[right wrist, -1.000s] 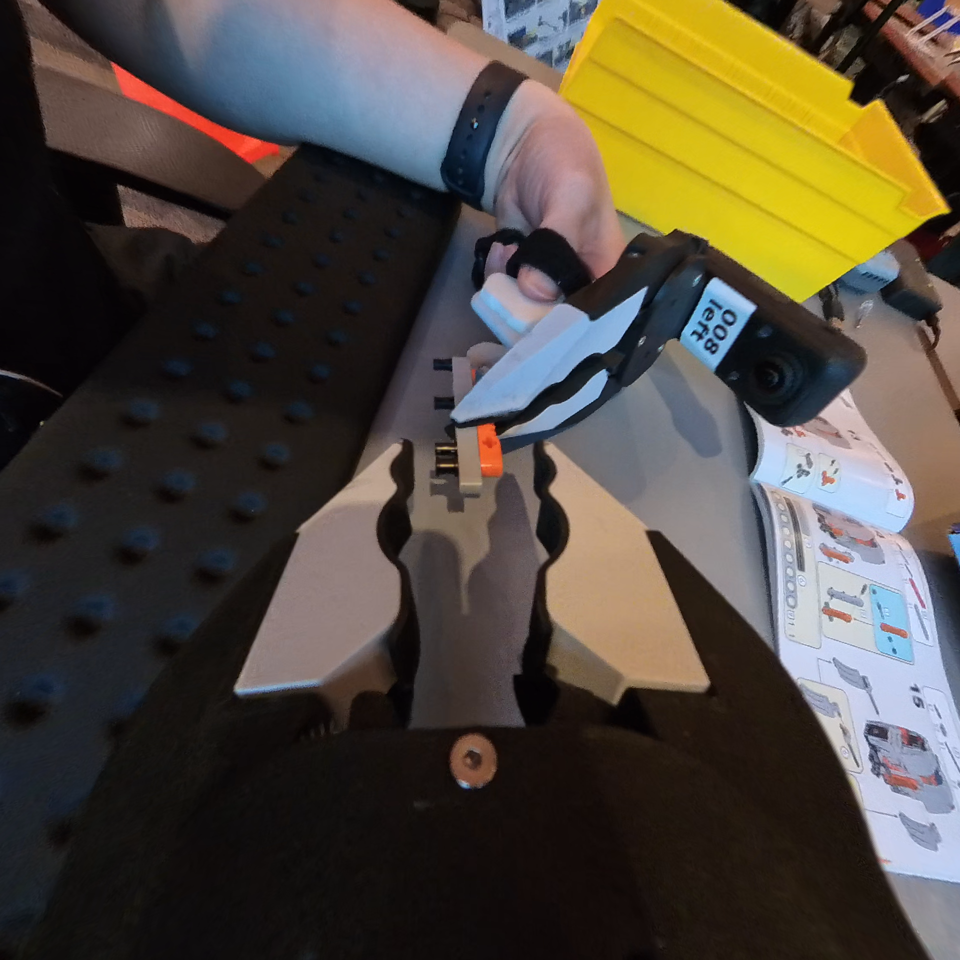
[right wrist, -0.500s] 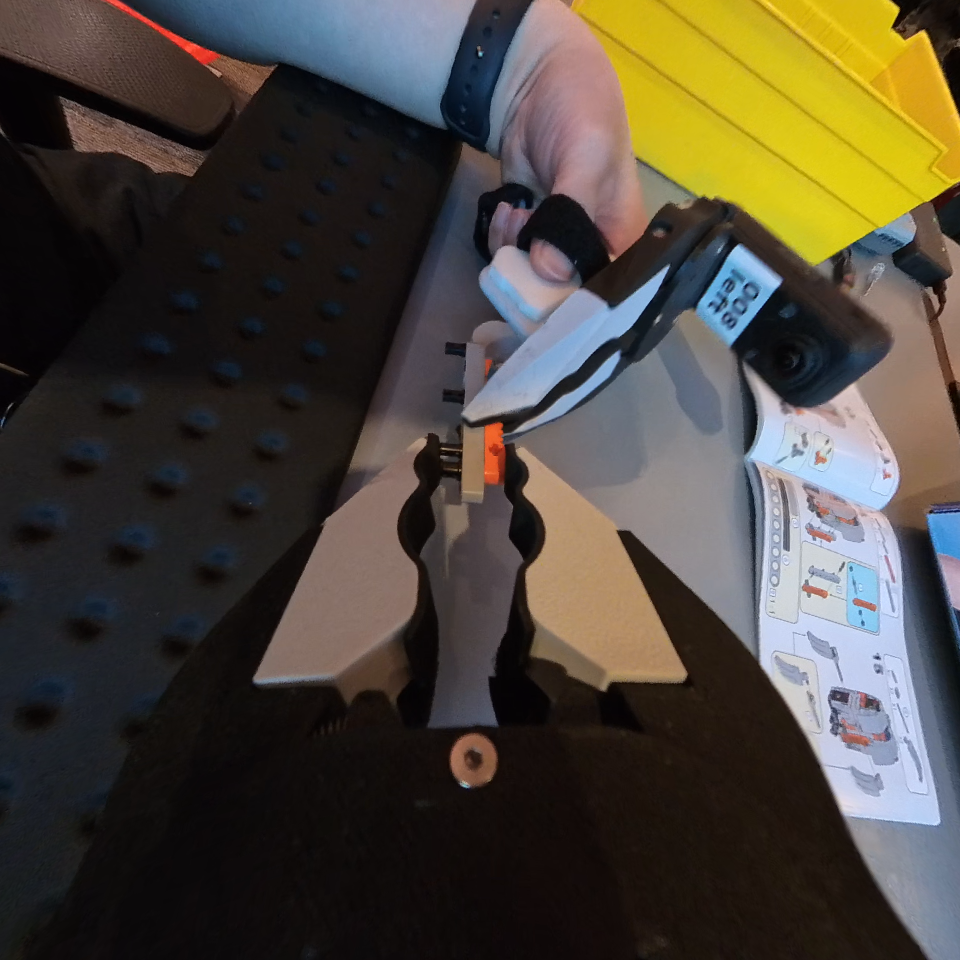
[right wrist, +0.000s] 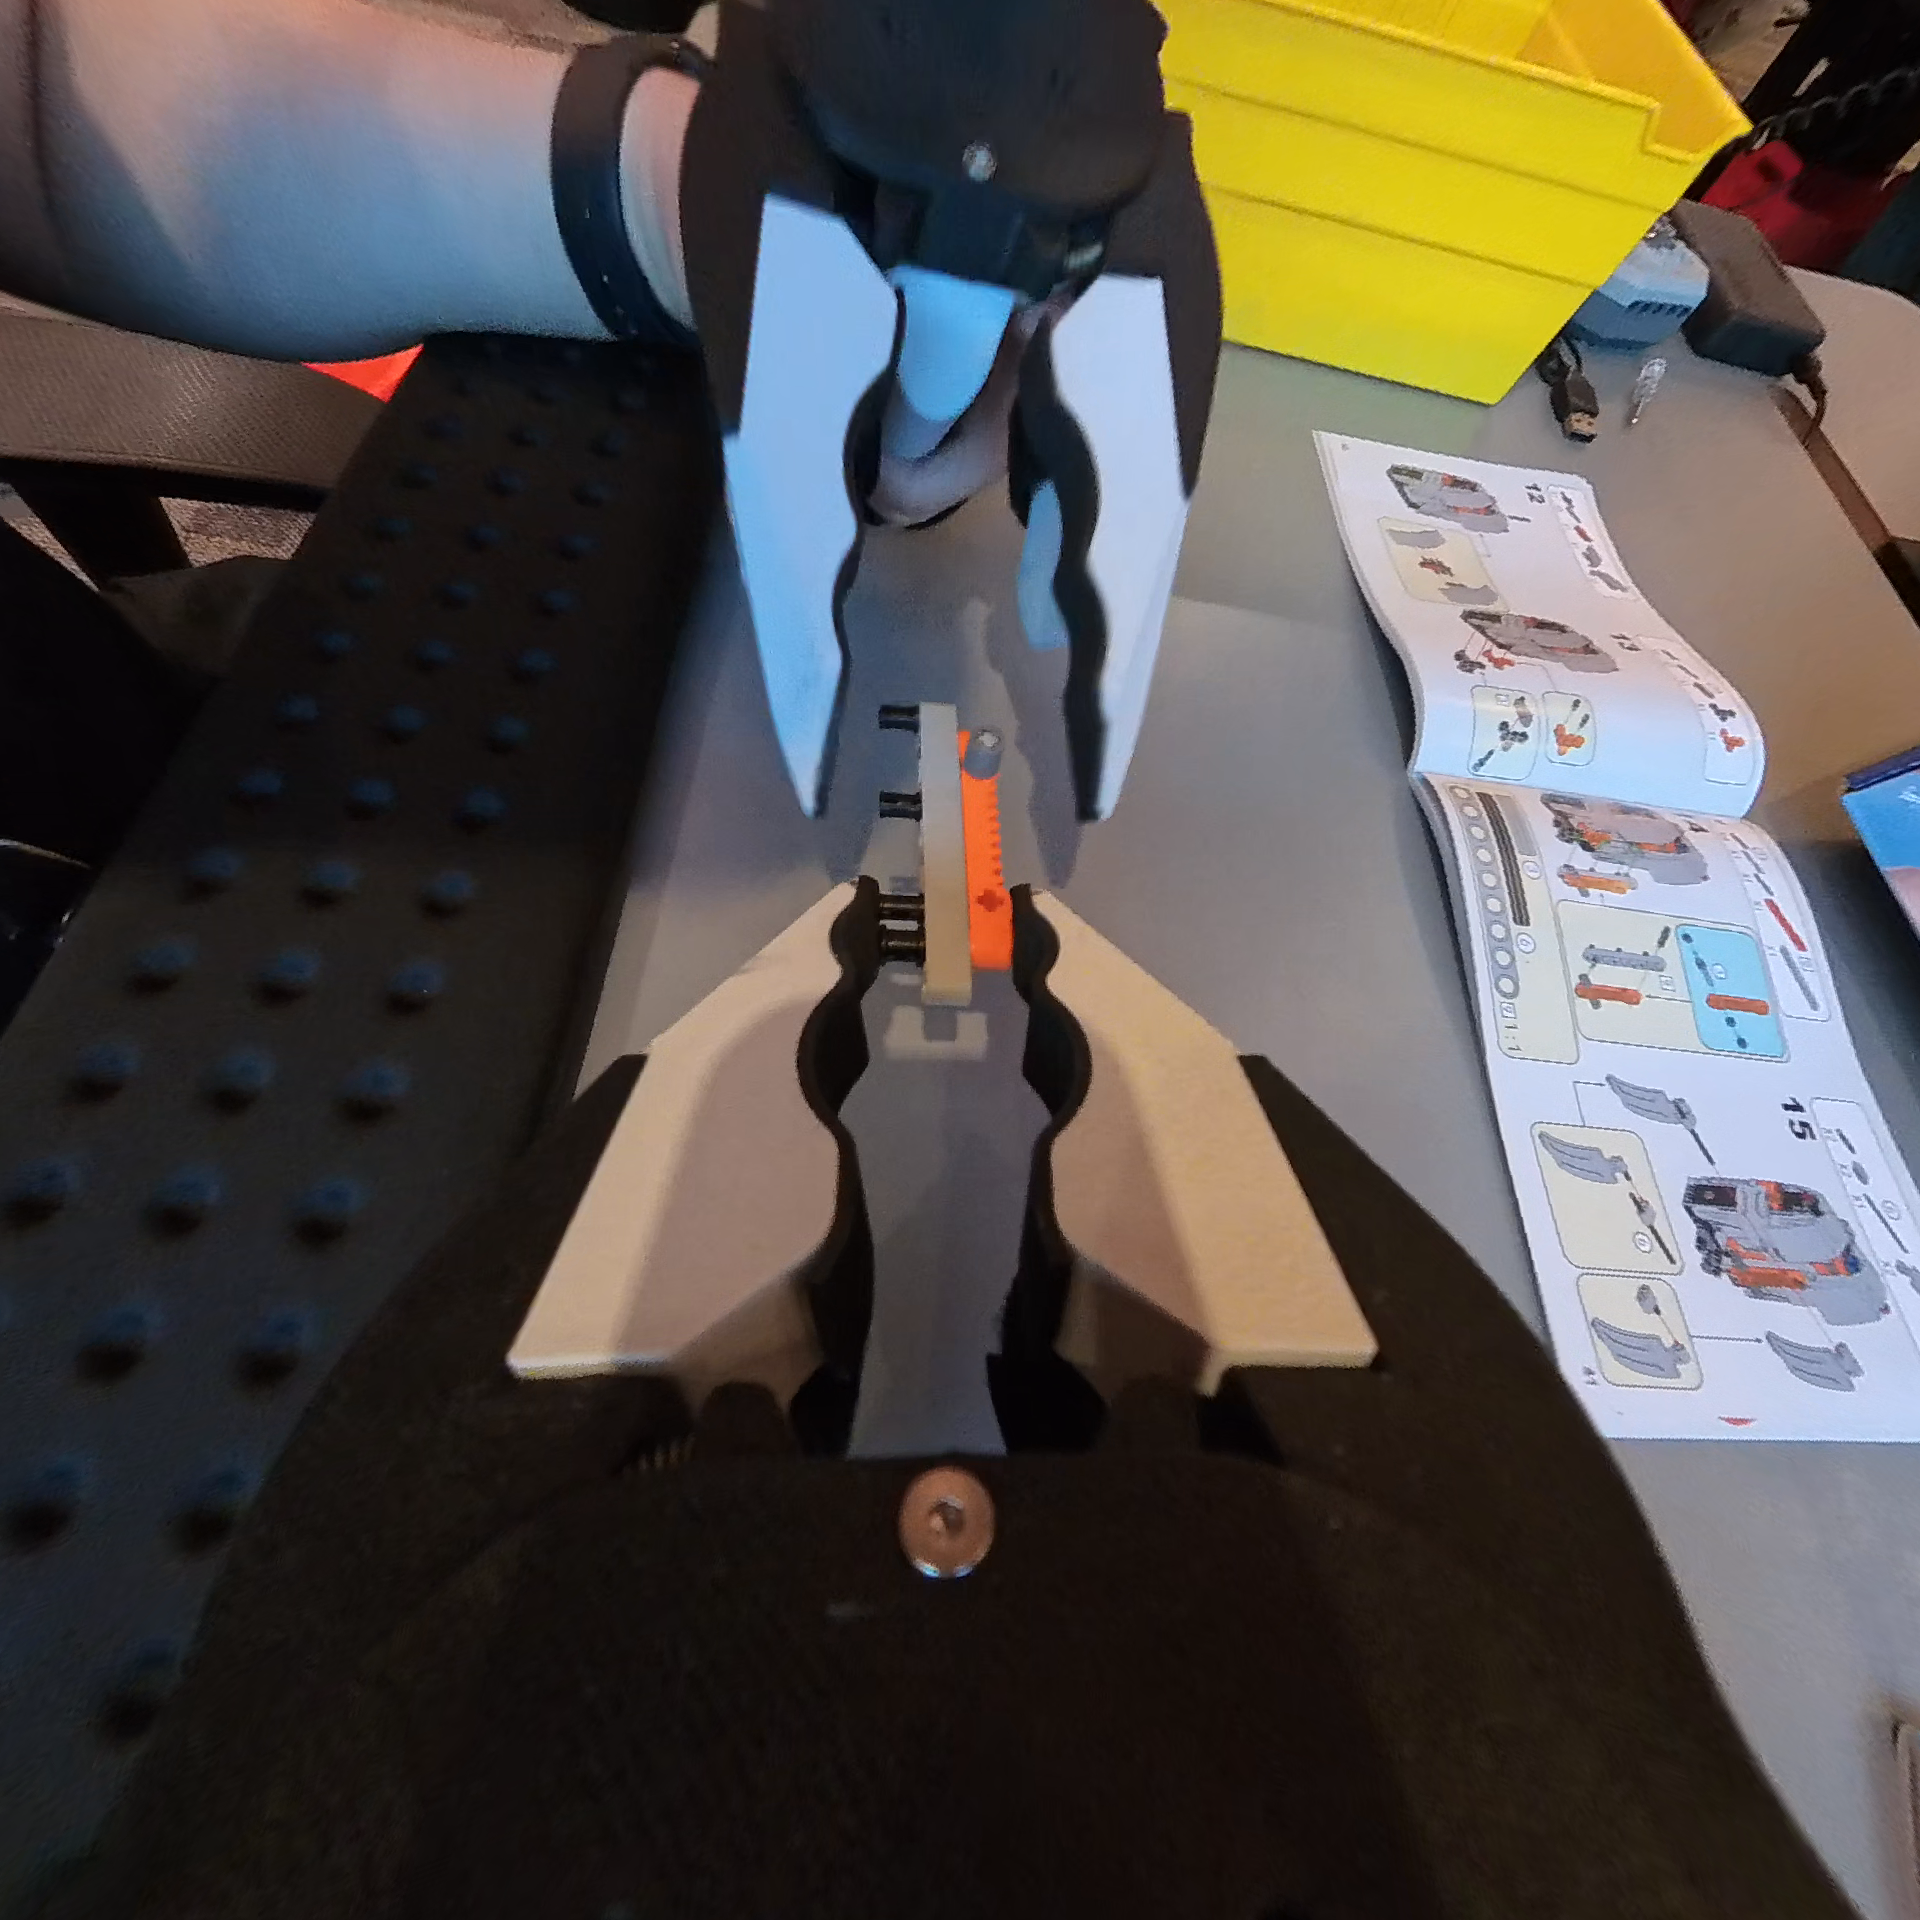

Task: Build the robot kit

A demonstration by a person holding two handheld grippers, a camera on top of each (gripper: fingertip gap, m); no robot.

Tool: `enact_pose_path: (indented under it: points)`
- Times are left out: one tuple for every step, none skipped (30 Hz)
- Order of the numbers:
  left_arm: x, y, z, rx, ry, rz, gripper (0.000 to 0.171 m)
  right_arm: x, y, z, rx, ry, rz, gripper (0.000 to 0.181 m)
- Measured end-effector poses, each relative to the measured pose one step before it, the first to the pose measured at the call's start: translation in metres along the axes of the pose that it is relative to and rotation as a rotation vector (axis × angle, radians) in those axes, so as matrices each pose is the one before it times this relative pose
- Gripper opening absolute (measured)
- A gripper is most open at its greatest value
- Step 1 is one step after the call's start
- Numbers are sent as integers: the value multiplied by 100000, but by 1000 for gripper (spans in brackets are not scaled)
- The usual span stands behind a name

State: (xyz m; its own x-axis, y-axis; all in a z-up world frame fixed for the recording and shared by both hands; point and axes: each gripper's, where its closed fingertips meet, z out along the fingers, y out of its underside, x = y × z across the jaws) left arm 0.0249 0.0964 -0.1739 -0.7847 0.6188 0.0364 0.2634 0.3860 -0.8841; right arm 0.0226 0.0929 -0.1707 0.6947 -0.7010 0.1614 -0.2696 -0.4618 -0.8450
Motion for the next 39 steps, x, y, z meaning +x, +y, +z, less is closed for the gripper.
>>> enact_pose_path:
  points:
    - [50, 147, 293, -1649, -687, 2752, 39, 100, -51, -40, 106, 831, -150, 25]
    - [-40, -32, 188, -388, -1118, 2647, 27, 109, 12, -16, -97, 763, 295, 25]
    - [-152, -59, 109, 60, -1867, 2785, 26, 127, 116, 2, -447, 604, 462, 25]
    - [-82, -36, 56, 207, -1025, 2348, 25, 175, 113, -21, -266, 841, 274, 25]
    - [31, -13, -6, 335, 239, 906, 25, -19, -15, -25, 466, -472, 458, 25]
    - [37, -7, -24, 90, 784, -845, 25, -19, -35, -9, 484, -524, 674, 26]
    - [90, -50, -70, 60, 990, -1067, 25, -29, -88, -15, 759, -449, 615, 26]
    - [77, -73, -45, 403, 434, -351, 25, -85, -106, -52, 917, -821, 723, 26]
    - [-11, -81, 19, 722, -37, -774, 25, 24, -115, -95, 926, -231, 721, 26]
    - [11, -34, 96, 485, 769, -2186, 25, 17, -12, -88, 365, -207, 356, 26]
    - [58, -25, 69, 350, 1833, -3200, 25, -43, 41, -66, 153, -667, 108, 26]
    - [9, -117, -3, 954, 1945, -3765, 26, -11, -85, -93, 948, -315, 152, 25]
    - [65, -285, -143, 2279, 2149, -3105, 33, 78, -174, -119, 1267, 349, 223, 25]
    - [0, -377, -288, 2674, 886, -1523, 45, 159, -138, -168, 716, 645, -174, 25]
    - [-14, -323, -426, 2303, -109, 579, 44, 127, -210, -242, 1092, 646, -883, 25]
    - [-4, -310, -487, 2549, -685, 1889, 42, 144, -303, -293, 1796, 900, -1185, 25]
    - [-152, -227, -439, 2132, -1891, 2227, 40, 216, -243, -288, 1390, 1145, -383, 25]
    - [-211, -175, -344, 1568, -2255, 2257, 35, 122, -65, -231, 481, 149, 692, 25]
    - [-138, -177, -212, 1082, -1444, 1555, 32, 2, -3, -162, 540, -656, 1002, 25]
    - [-115, -194, -105, 700, -953, 671, 29, 4, -48, -106, 842, -422, 869, 25]
    - [-88, -129, -13, 329, -570, 196, 28, 31, -19, -40, 590, -255, 800, 25]
    - [101, 53, 51, -593, 716, 167, 20, 11, -38, -8, 499, -297, 693, 25]
    - [127, 160, 82, -1068, 780, 115, 15, 173, 43, -10, 18, 621, 868, 25]
    - [52, 174, 91, -1054, 52, 418, 15, 37, 67, -13, -211, -361, 838, 25]
    - [-5, 13, 18, -463, -509, 686, 15, -21, 58, 5, -71, -419, 615, 25]
    - [1, -128, -39, 193, -563, 635, 15, 30, 44, 3, 105, 87, 102, 25]
    - [1, -123, -47, 452, -335, 617, 14, -20, -2, -1, 234, -140, 201, 25]
    - [-6, -59, -12, 443, -221, 271, 14, 0, -32, -17, 306, -241, 372, 25]
    - [-29, -42, 3, 380, 74, -608, 15, 28, -45, -21, 438, -86, 284, 25]
    - [-72, -93, -22, 818, 282, -1310, 15, 52, -7, -3, 214, 68, 213, 25]
    - [-55, -204, -61, 1567, 543, -1924, 15, 38, -36, -1, 233, 222, -83, 25]
    - [-52, -210, -44, 1830, 657, -2896, 25, -7, -82, -17, 386, 41, -150, 25]
    - [-236, -99, -14, 788, -345, -3590, 44, -53, -77, -27, 138, -59, -589, 25]
    - [-77, 72, -27, -1104, 120, -1493, 44, 49, -17, -31, -435, 1116, -1649, 25]
    - [135, 198, -42, -2591, 373, 1745, 36, -5, 73, -15, -1326, 1385, -3230, 25]
    - [-97, 230, -17, -4011, -1873, 3482, 29, -119, 175, 44, -2307, 1089, -4334, 25]
    - [-280, 151, 57, -4897, -3324, 4187, 31, -90, 228, 100, -2650, 1607, -4316, 25]
    - [-179, 67, 126, -5094, -2335, 4169, 30, -103, 289, 141, -2899, 1340, -3402, 25]
    - [74, 129, 248, -5754, -74, 3194, 28, -244, 261, 187, -2508, 7, -2302, 25]
